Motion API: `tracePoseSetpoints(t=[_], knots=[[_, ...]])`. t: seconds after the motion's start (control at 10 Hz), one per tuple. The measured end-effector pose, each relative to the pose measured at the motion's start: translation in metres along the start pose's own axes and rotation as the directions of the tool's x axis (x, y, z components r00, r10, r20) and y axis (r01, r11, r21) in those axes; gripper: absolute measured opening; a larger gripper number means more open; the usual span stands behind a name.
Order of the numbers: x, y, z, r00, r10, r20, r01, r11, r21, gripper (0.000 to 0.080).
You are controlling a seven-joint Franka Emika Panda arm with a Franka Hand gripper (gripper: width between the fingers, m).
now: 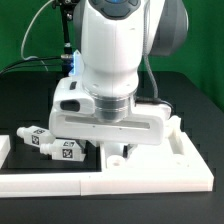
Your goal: Assemble one leg
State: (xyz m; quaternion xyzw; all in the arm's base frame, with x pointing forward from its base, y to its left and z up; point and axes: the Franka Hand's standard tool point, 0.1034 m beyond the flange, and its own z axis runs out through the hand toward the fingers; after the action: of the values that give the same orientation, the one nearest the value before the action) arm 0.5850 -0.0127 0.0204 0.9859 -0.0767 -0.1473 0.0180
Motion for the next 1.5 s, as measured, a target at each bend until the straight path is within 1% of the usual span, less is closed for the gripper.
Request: tracePoseSetpoints(t=[0.1, 0.3, 0.4, 0.6, 0.7, 0.8, 0.9, 1.0, 1.1, 1.2, 1.3, 1.4, 1.5], knots=[[-0.005, -0.005, 0.002, 1.000, -0.001, -0.008, 0.001, 1.000, -0.001, 0.0644], [-0.012, -0.007, 0.003, 1.000, 0.030, 0.001, -0.030, 1.000, 0.004, 0.0649], [-0.013, -0.007, 0.002, 0.999, 0.034, 0.007, -0.034, 0.999, 0.010, 0.0649], [-0.013, -0.007, 0.003, 0.999, 0.033, 0.007, -0.033, 0.999, 0.010, 0.0649], [-0.013, -0.007, 0.003, 0.999, 0.033, 0.007, -0.033, 0.999, 0.010, 0.0520], [-0.013, -0.007, 0.003, 0.999, 0.033, 0.007, -0.033, 0.999, 0.010, 0.0520], [-0.012, -0.004, 0.003, 0.999, 0.036, 0.006, -0.036, 0.999, 0.006, 0.0342], [-0.013, 0.002, 0.002, 0.999, 0.050, 0.017, -0.050, 0.999, 0.006, 0.0342], [-0.014, 0.007, -0.002, 0.998, 0.058, 0.037, -0.058, 0.998, 0.001, 0.0158], [-0.014, 0.011, -0.012, 0.997, 0.060, 0.046, -0.060, 0.998, -0.007, 0.0058], [-0.016, 0.009, -0.024, 0.998, 0.058, 0.030, -0.058, 0.998, -0.009, 0.0058], [-0.021, 0.005, -0.036, 0.998, 0.059, 0.023, -0.059, 0.998, -0.020, 0.0058], [-0.023, 0.002, -0.043, 0.998, 0.061, 0.026, -0.061, 0.998, -0.013, 0.0056]])
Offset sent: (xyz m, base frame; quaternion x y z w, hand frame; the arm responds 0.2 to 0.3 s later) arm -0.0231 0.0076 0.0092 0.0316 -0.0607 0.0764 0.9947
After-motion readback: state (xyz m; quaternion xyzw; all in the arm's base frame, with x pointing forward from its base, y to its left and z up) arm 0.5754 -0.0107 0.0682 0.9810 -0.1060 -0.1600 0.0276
